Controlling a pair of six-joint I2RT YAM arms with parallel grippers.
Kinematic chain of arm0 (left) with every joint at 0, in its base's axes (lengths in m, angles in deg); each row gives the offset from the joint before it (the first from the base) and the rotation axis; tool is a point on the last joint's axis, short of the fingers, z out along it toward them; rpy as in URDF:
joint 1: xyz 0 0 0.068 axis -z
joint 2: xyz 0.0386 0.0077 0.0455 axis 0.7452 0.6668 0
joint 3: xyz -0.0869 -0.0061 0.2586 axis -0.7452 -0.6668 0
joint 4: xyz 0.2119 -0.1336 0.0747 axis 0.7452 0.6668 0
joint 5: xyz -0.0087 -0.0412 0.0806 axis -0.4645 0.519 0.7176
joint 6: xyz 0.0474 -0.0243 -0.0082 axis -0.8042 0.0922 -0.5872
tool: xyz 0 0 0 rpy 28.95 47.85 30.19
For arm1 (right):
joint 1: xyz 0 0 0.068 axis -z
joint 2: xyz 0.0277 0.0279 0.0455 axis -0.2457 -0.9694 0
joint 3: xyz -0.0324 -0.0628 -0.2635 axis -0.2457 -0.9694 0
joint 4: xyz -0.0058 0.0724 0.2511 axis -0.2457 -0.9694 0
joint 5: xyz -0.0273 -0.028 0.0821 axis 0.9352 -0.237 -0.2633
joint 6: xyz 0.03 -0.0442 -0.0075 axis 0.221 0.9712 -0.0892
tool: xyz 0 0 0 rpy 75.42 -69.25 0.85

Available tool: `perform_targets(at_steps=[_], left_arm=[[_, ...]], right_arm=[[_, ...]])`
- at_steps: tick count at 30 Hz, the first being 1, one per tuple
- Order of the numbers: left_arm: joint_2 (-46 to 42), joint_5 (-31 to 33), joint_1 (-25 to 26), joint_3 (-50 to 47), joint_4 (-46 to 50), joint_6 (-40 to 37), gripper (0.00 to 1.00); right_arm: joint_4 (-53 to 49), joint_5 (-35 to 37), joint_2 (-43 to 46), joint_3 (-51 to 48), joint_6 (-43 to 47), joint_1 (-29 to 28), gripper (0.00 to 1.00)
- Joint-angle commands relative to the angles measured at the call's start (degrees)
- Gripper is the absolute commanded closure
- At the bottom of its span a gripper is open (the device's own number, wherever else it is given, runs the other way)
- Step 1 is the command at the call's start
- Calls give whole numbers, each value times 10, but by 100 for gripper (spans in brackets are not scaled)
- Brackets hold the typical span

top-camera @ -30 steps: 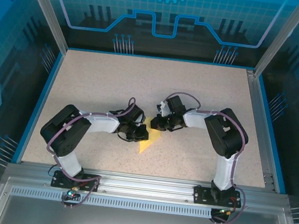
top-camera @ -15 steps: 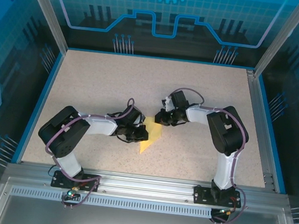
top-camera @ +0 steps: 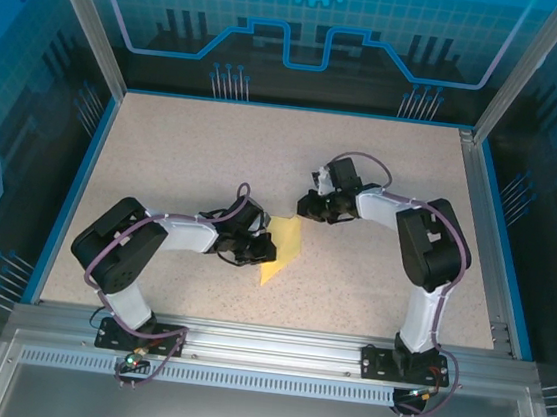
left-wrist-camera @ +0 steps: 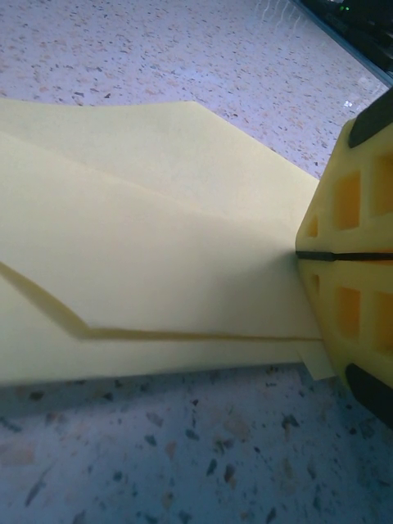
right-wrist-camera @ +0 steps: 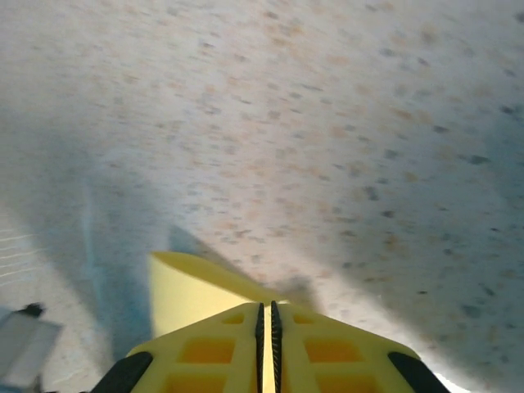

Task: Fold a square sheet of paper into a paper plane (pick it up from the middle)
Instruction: Fourth fold the wing at the center of the table.

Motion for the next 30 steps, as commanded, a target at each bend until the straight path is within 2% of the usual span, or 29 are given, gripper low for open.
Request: perform_targets(at_steps=[1,10,13,14,23,30], left_arm=[[31,27,1,-32,68,-18,91],[28,26,1,-32,72,-18,91],[29,25,1,-34,71,-17,91],[29,24,1,-35,69,-17,91],[31,22,1,-41,64,-16,91],[34,14,1,-44,63,-24,91]], right_arm=[[-5,-16,23,-13,9,-29,88],[48,-16,-6,-61,-12,-50,88],[-5,53,-26,-40,35,-41,89],[-16,56,-34,-31,43,-34,89],[-13,44,-66,5,53,15,89],[-11,19,-60,23,47,32,88]])
